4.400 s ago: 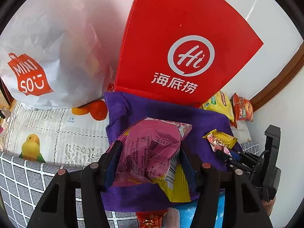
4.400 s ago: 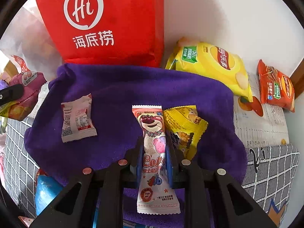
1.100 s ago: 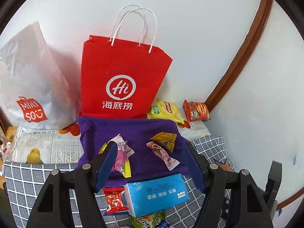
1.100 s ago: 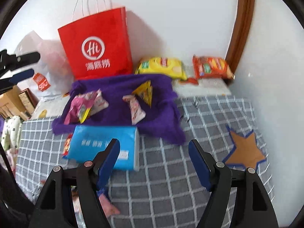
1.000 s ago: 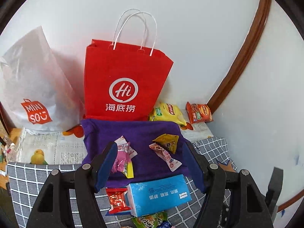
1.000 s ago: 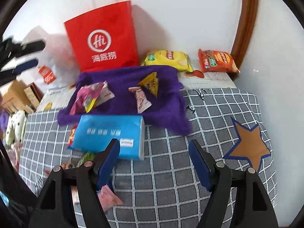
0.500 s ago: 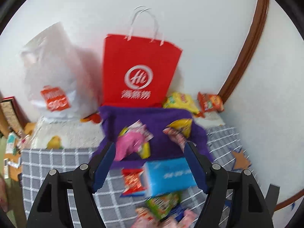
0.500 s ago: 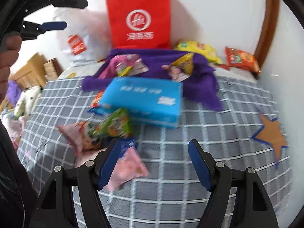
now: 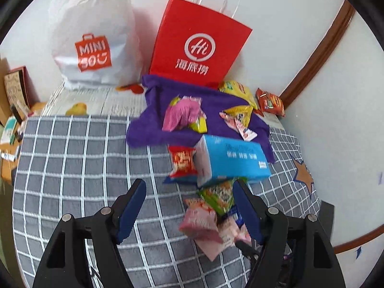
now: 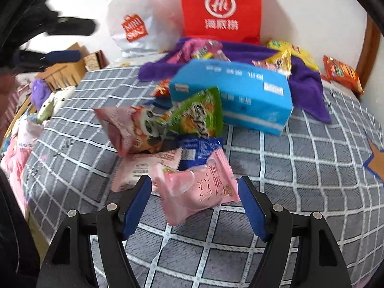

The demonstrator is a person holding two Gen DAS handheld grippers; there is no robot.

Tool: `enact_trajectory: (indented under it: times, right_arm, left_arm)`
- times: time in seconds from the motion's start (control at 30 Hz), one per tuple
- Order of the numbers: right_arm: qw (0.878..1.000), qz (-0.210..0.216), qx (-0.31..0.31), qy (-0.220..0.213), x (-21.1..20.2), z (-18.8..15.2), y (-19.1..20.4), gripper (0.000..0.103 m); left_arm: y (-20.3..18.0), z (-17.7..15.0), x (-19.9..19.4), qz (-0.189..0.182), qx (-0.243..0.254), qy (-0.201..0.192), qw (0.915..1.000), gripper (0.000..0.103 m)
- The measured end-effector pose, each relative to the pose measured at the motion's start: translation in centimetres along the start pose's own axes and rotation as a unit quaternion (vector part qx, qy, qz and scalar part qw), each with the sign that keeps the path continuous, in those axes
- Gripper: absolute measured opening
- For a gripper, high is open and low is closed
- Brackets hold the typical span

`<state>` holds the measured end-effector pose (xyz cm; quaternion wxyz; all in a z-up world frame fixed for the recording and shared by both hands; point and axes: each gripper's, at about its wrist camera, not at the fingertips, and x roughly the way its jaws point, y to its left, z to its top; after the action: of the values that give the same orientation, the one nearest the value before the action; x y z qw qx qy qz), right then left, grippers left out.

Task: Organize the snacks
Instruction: 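Grasp the light pink packet with the right tool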

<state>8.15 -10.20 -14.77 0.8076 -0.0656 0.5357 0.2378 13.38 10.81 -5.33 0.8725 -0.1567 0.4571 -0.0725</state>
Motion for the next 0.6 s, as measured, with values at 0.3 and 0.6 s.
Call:
enact_trajectory:
  times: [0.3, 0.6]
  right_arm:
    - [1.000, 0.004, 0.016, 0.000, 1.5, 0.4, -2.1, 0.072]
    - [0.999, 0.014, 0.046, -0.022, -0.5, -0.6, -4.5, 0.037]
  left_arm:
    - [-0.3, -1.4, -0.4, 0.009, 0.009, -0.007, 0.9999, 0.073]
    - [-0.1, -2.7, 3.3, 0.024, 0.001, 0.030, 0.9993, 0.073]
